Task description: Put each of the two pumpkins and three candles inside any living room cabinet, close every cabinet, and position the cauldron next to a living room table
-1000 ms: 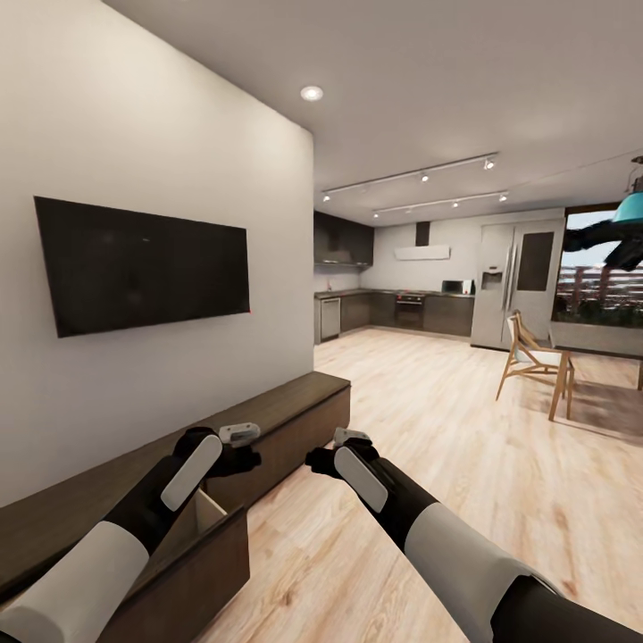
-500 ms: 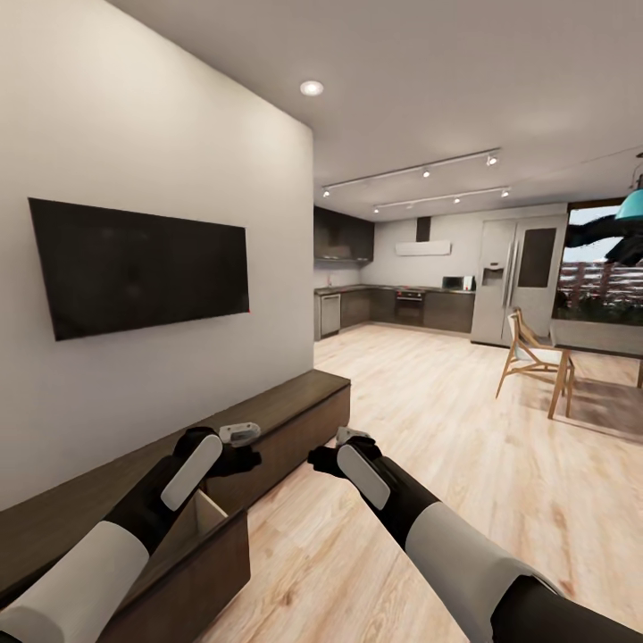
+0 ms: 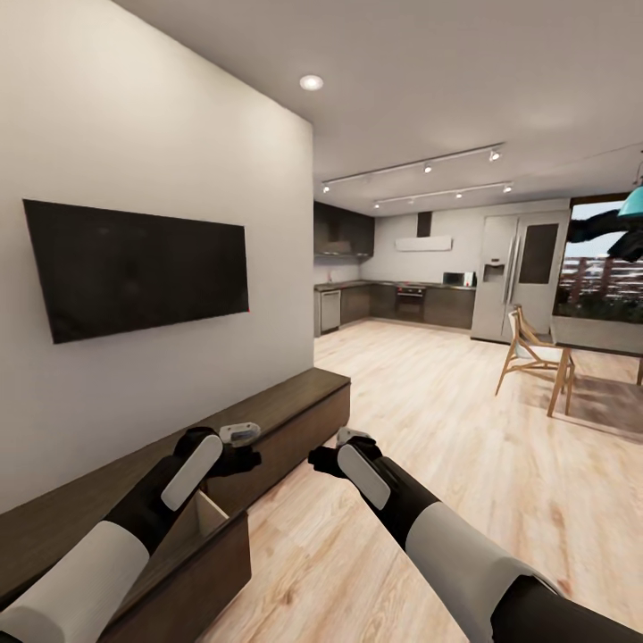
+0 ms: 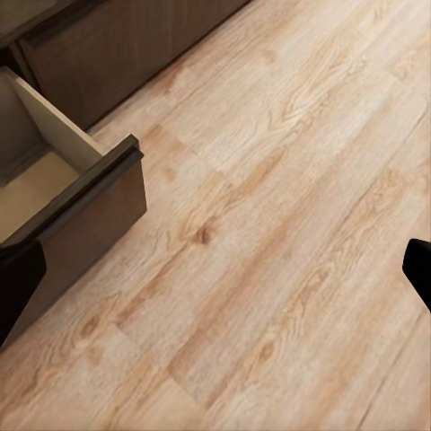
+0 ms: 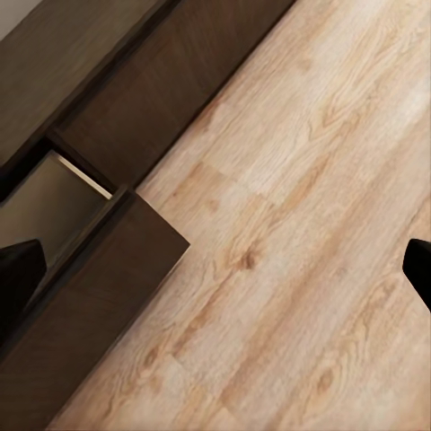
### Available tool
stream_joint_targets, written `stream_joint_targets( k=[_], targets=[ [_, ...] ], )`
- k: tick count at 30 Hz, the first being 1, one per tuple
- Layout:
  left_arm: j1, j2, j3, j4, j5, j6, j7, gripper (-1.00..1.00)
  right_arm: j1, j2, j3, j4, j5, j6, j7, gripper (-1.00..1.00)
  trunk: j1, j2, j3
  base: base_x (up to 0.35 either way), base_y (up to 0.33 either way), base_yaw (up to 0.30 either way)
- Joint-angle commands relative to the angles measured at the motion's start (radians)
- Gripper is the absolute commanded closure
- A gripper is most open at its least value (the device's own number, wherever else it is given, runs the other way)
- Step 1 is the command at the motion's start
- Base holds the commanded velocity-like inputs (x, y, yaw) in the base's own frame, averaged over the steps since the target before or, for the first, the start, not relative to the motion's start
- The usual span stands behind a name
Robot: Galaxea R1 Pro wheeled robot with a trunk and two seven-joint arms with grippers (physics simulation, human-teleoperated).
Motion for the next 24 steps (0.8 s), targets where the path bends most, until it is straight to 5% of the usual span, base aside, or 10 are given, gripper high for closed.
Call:
stream_joint_targets(
  k=[1,24],
  targets=[
    [-0.001,0.001,-0.003,-0.001,0.011,0.0,0.01,-1.0,-0.001,0.0,0.002,0.0,-0.007,0.001,-0.008,-1.0,-0.004,0.006,0.001,0.0,0.0,0.0],
    [-0.001,0.002,-0.003,-0.014,0.011,0.0,0.007,-1.0,-0.001,0.0,0.003,0.001,-0.006,0.001,-0.008,-1.0,-0.012,0.02,-0.024,-0.046,0.0,0.0]
  ],
)
